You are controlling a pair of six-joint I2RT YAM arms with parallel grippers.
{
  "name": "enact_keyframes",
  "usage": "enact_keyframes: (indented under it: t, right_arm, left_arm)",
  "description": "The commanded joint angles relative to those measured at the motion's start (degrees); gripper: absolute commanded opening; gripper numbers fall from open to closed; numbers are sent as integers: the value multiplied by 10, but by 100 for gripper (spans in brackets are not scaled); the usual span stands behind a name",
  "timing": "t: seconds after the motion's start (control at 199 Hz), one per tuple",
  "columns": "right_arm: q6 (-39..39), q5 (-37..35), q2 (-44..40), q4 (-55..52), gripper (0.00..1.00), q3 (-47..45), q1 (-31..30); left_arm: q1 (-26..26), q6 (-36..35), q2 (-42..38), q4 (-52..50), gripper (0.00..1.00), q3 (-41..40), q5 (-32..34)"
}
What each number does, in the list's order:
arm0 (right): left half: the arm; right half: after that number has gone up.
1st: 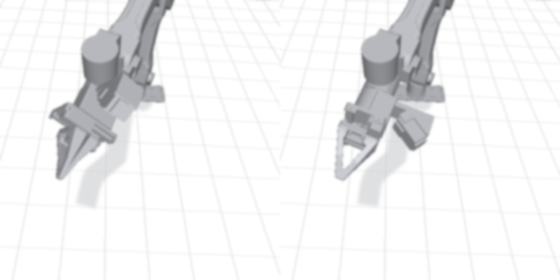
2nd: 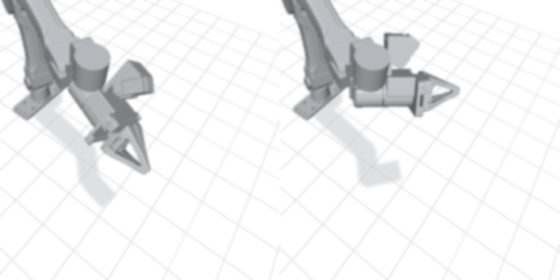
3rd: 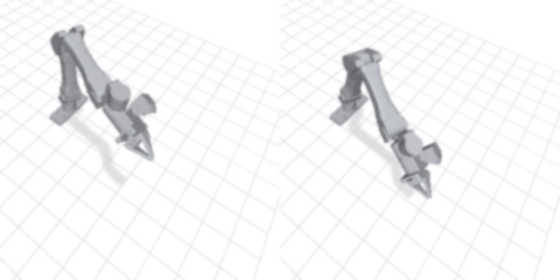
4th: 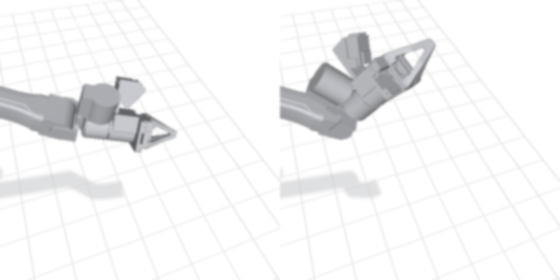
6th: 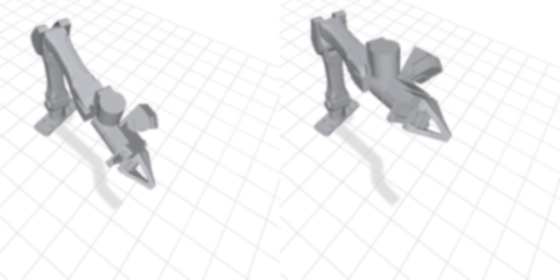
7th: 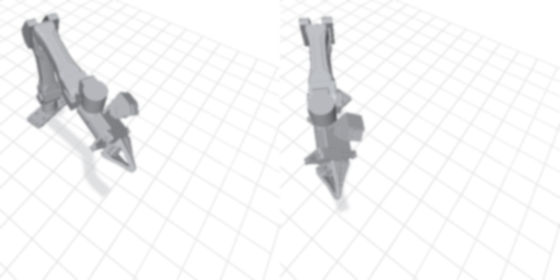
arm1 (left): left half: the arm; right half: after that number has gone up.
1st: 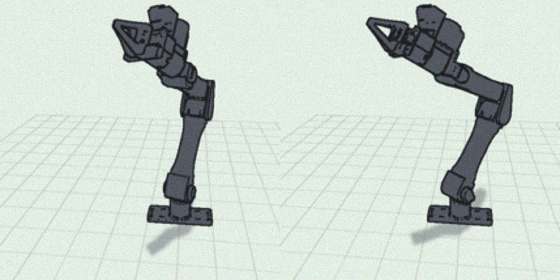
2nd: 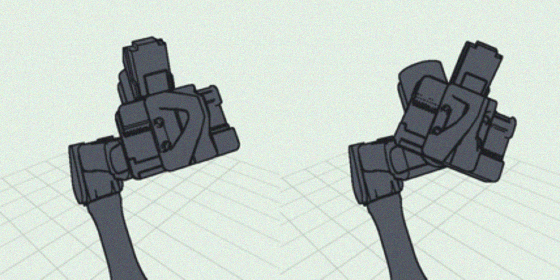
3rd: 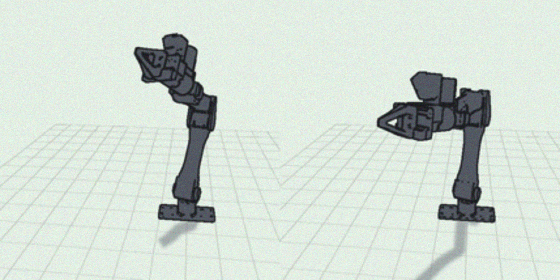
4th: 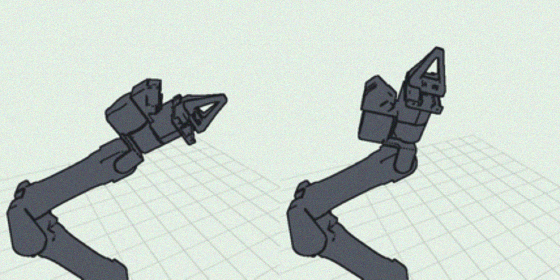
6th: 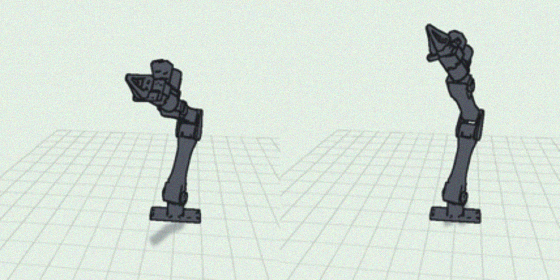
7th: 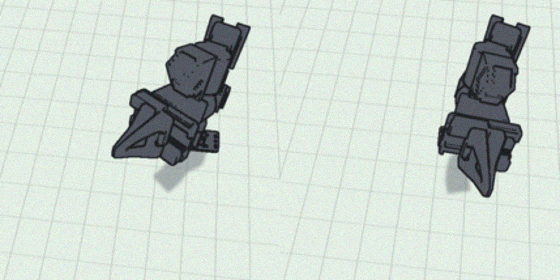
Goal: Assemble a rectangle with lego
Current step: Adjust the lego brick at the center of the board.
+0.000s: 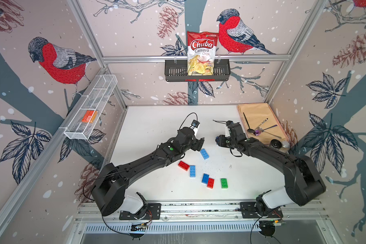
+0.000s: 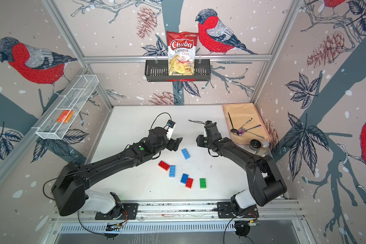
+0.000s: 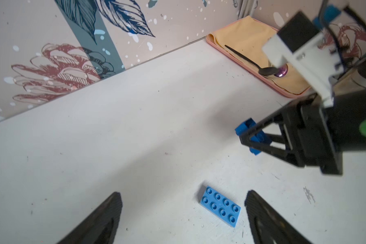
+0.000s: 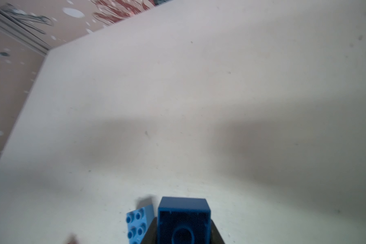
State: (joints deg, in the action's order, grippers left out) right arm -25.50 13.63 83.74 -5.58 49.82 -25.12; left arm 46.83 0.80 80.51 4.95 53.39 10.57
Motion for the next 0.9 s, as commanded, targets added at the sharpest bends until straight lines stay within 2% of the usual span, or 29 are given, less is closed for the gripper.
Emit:
enact_keyframes:
  t: [0.0, 0.065, 0.161, 0.231, 0.407, 0.648, 0.894]
  right_arm:
    - [20, 188, -26, 45, 26, 7, 25]
    - [18, 257, -35, 62, 26, 9, 38]
    - [15, 356, -34, 86, 26, 11, 43]
    - [10, 426, -27, 104, 26, 11, 41]
    - [-7, 517, -14, 146, 27, 0, 26]
    - [-29, 545, -2, 185, 28, -8, 2]
    - [-84, 564, -9, 263, 28, -30, -10]
  left_arm:
    - [3, -186, -23, 172, 93, -56, -60]
    - [3, -253, -34, 280, 93, -121, -96]
    - [2, -292, -35, 447, 95, -210, -121]
    - [2, -295, -32, 523, 95, -246, -149]
    - [2, -250, -13, 608, 95, -252, -178]
    - [3, -229, 8, 622, 95, -240, -234]
    - [4, -217, 17, 623, 93, -238, -255]
